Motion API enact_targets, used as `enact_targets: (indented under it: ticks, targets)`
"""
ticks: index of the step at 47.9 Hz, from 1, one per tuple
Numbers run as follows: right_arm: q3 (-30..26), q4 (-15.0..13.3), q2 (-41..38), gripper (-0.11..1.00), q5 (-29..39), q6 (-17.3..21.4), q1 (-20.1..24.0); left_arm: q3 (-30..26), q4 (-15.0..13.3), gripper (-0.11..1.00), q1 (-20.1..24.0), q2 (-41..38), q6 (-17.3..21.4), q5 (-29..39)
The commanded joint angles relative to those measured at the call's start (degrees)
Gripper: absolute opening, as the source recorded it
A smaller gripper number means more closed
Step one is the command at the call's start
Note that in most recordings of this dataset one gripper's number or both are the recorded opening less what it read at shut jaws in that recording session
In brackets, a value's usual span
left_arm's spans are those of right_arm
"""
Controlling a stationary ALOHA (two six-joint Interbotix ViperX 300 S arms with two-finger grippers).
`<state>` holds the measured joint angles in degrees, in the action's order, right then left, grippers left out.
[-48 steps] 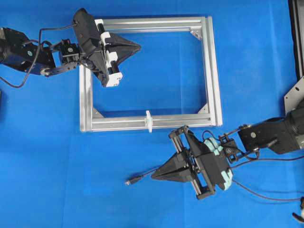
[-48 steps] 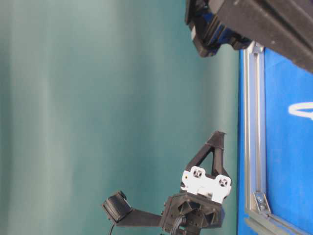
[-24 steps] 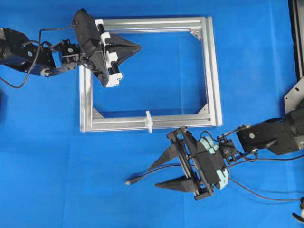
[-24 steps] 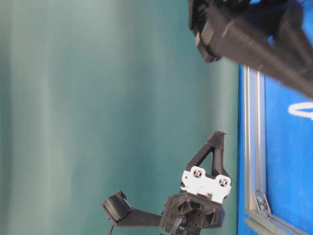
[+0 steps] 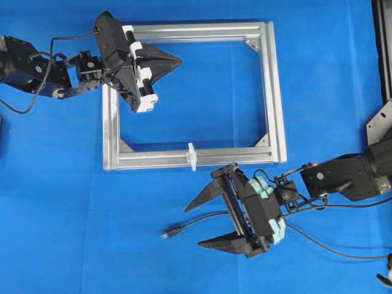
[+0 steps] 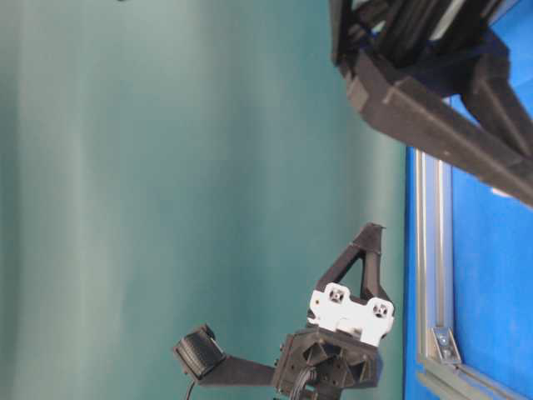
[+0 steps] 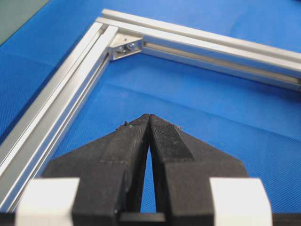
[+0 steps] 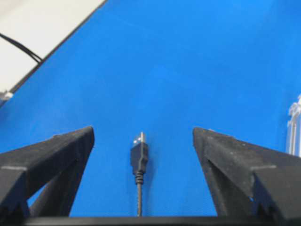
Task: Insert the wire through the string loop located in the center.
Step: 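Open the right gripper and move it over the black USB cable plug, then lower the right gripper and close it on the cable behind the plug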
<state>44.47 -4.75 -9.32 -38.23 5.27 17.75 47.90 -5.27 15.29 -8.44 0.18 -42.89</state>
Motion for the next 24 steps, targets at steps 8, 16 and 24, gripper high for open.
enact_targets:
  ticks: [8,16,24]
  targets:
    - [-2.2,2.3,-3.0,0.95,1.2,0.1,0.0,-0.4,0.2,0.0,0.1,1.7,0.0,-0.4]
    - [-3.6,3.5,-6.9,0.95,1.1,0.1,0.0,-0.4,0.2,0.0,0.1,1.7,0.0,-0.4]
    - [-4.6,5.0,-9.9,0.94,1.1,0.1,-0.2,-0.4,0.2,0.0,0.0,1.8,0.0,-0.3]
